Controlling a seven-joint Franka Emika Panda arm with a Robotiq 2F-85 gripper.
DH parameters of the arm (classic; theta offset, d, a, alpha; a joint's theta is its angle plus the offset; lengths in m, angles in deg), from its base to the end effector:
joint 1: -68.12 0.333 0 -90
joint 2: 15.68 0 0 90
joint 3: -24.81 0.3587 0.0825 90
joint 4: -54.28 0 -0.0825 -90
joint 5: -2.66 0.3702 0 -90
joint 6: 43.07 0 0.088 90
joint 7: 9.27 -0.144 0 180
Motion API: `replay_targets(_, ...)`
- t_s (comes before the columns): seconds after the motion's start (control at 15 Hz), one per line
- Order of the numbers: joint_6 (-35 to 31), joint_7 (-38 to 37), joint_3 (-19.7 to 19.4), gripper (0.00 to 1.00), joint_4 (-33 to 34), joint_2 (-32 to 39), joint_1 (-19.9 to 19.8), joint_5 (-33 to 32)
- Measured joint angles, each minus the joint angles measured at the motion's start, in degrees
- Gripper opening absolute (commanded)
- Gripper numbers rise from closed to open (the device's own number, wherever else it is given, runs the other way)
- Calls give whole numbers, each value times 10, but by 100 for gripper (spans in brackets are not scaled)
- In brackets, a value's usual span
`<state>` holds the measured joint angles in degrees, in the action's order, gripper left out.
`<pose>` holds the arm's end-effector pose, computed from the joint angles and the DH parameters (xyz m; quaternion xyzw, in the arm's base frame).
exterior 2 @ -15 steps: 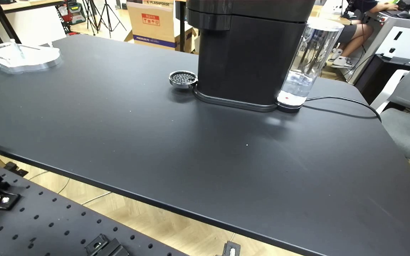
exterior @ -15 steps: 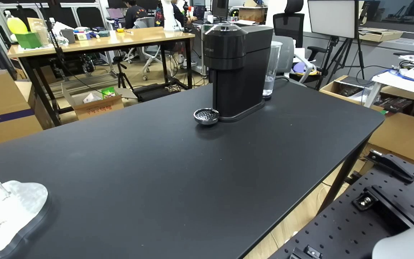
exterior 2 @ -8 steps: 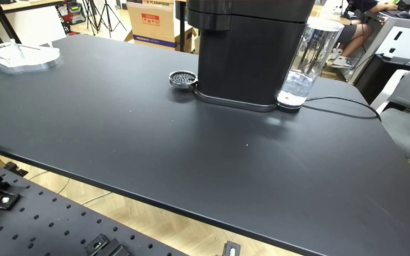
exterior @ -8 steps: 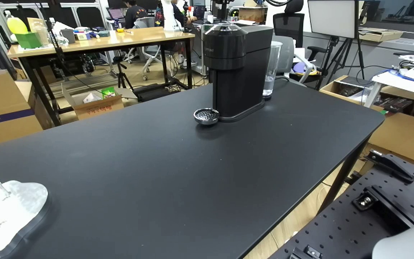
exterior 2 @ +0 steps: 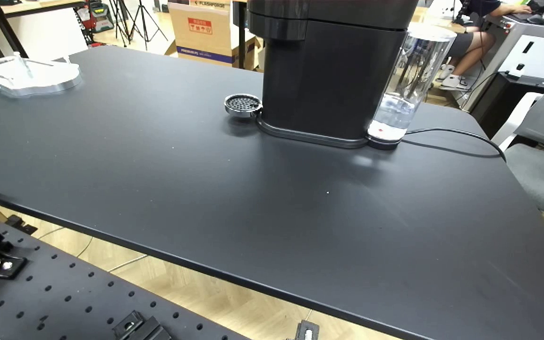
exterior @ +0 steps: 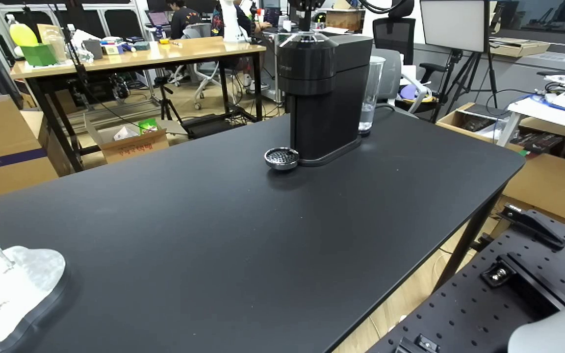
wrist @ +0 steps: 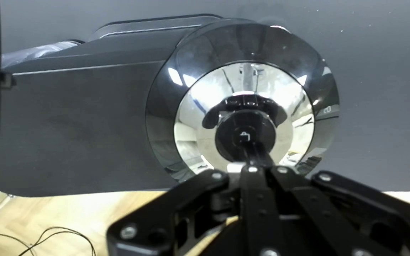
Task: Push the button on the top of the coffee machine
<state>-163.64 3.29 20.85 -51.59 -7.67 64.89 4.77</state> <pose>0.6035 -0.0715 0.4697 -0.9975 -0.0390 -0.0597 0.0014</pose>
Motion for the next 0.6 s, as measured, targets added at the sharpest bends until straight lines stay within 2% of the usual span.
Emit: replay_targets(0.6, 0, 0, 0, 0, 0, 6, -6, 0)
